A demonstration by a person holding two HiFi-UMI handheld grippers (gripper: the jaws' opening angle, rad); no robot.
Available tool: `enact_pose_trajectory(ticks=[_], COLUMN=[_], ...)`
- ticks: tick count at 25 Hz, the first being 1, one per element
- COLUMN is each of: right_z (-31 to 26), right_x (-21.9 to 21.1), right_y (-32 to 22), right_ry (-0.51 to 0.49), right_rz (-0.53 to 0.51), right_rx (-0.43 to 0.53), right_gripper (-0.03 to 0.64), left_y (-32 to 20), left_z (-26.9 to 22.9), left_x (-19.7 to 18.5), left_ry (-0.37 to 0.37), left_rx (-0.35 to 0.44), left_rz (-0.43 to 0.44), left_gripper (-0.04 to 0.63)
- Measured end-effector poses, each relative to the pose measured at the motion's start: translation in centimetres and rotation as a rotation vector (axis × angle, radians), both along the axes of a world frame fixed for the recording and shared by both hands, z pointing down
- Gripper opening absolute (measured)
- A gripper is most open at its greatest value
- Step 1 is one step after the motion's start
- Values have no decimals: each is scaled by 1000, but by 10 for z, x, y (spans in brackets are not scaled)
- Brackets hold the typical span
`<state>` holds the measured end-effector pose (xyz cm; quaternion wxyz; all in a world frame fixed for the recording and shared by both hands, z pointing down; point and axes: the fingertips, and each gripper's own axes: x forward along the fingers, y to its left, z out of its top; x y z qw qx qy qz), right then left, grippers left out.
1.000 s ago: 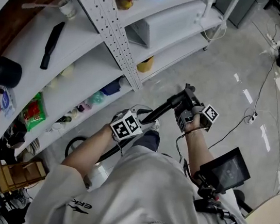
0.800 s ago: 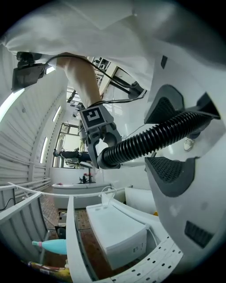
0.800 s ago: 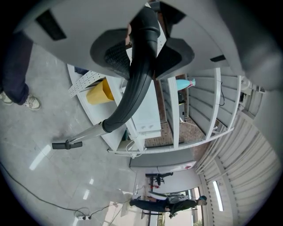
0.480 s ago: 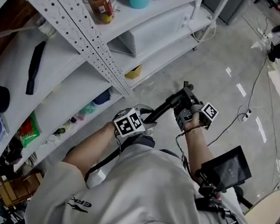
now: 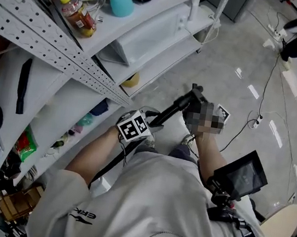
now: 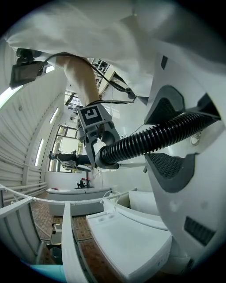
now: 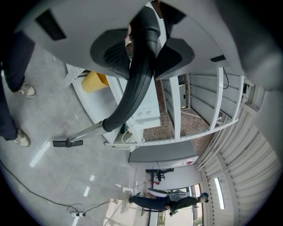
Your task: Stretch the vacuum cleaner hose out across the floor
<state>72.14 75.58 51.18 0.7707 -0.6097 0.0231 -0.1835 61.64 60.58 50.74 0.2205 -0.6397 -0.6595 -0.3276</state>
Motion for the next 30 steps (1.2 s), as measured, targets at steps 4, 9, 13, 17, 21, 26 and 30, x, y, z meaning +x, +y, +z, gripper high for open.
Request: enact_pose_trajectory(ticks=[4,9,13,17,21,26,30], right_z=[1,-2,-5,-7,0,8,13], right_x=[10,22,28,34,50,73,97], right_y=[39,88,130,172,195,212,231], right_ry=[-7,-8,5,10,12,-11,-22], right_rz=[-11,-44,-40,-47,-59,-59,-44], right_rx=[15,18,21,16,2,-8,-12], right_gripper=[176,176,176,176,176,176,176], left_y=[39,90,132,170,196,214,231], left_z=[0,-2,-4,2,5,14,19], left_x=[11,21,30,36,49,72,99], left_ry=[25,43,68,74,77,58,36], left_rx=[18,22,13,34,8,0,-8], left_rz=[-28,-86,-114,-140,-158,-149,-127], left_gripper=[202,196,189,187,186,186,186])
